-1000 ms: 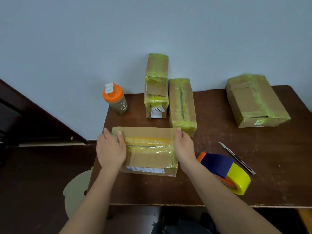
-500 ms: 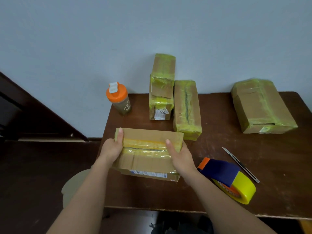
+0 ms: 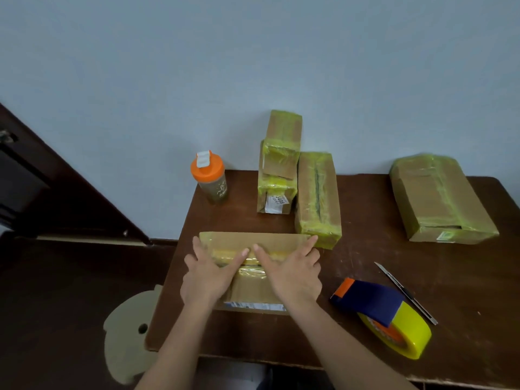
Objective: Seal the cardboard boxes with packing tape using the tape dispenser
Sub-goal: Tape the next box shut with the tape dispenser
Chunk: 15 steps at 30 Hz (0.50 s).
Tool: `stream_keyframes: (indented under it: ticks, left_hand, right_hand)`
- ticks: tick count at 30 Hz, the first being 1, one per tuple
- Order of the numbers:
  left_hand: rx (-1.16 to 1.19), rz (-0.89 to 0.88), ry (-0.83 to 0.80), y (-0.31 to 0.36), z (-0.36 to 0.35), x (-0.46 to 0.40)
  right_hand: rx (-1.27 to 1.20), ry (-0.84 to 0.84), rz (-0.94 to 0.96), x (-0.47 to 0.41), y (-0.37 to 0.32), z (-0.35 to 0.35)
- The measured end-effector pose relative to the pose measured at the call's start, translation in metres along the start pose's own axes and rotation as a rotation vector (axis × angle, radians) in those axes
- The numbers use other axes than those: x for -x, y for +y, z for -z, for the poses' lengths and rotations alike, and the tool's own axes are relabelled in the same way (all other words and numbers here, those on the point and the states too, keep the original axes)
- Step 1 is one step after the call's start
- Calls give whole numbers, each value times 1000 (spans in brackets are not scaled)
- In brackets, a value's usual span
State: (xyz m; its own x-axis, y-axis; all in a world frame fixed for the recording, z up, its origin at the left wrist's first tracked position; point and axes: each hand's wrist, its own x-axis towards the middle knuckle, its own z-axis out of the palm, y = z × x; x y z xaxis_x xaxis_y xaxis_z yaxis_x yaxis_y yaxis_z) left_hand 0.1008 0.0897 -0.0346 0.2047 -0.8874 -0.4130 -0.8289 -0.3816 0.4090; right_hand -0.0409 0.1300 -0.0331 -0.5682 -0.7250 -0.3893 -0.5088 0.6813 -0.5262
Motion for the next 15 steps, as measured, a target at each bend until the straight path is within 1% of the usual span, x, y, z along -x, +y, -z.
stream_keyframes:
  ticks: [3, 6, 10, 15]
  left_hand:
    - [-44, -43, 30, -4, 1, 1]
    - [-132, -90, 115, -6, -2, 5]
    - [-226, -103, 233, -5, -7, 8]
    - [-211, -133, 236, -9, -5, 0]
  right_hand:
    - [49, 19, 34, 1, 2, 0]
    - [120, 56, 67, 4, 4, 0]
    - [227, 97, 126, 4, 6, -4]
    - [261, 80, 149, -1, 6, -1]
